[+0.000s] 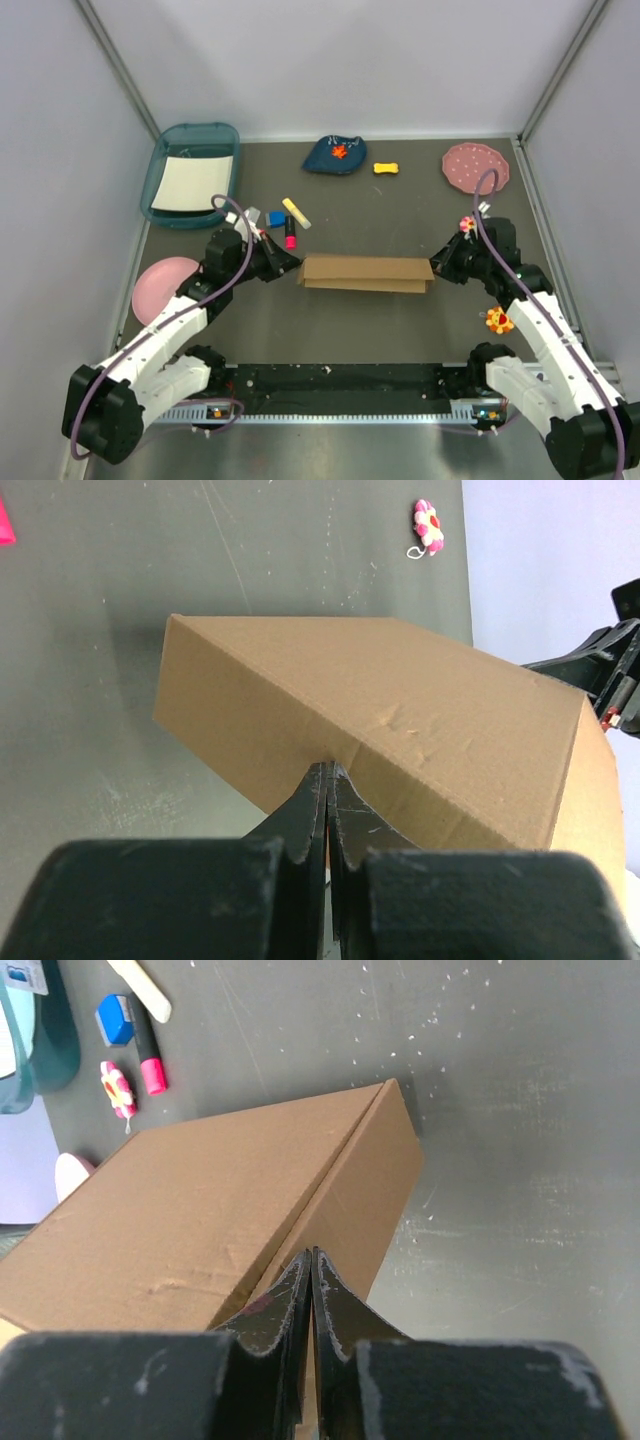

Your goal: Fold the paper box

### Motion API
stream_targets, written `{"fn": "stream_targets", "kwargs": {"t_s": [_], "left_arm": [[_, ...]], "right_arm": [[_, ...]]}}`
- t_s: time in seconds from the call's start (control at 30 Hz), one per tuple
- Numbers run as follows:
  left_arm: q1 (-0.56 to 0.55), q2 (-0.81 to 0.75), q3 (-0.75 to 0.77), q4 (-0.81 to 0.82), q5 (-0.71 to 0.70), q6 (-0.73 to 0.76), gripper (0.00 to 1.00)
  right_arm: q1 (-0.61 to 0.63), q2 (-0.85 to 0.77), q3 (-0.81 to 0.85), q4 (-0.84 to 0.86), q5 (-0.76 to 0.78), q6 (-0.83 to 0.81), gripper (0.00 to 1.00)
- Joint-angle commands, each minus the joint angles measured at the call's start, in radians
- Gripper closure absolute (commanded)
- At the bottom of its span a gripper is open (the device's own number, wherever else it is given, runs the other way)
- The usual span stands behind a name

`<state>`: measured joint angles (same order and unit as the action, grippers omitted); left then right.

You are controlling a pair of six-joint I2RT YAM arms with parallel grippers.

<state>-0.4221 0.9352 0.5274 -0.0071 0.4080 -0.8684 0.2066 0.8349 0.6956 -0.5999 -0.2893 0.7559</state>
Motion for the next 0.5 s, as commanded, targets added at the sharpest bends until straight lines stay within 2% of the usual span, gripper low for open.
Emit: {"fn": "stream_targets", "kwargs": {"t_s": [0.0, 0.47], "left_arm": [[-0.015, 0.002, 0.043, 0.027, 0.098, -0.032, 1.0], [-0.014, 0.195, 0.057, 0.098, 0.114, -0.05, 1.0]], "right_arm": [[0.01, 0.006, 0.077, 0.032, -0.096, 0.028, 0.96], [0.01, 0.19, 0.122, 0.069, -0.073, -0.01, 0.95]]}}
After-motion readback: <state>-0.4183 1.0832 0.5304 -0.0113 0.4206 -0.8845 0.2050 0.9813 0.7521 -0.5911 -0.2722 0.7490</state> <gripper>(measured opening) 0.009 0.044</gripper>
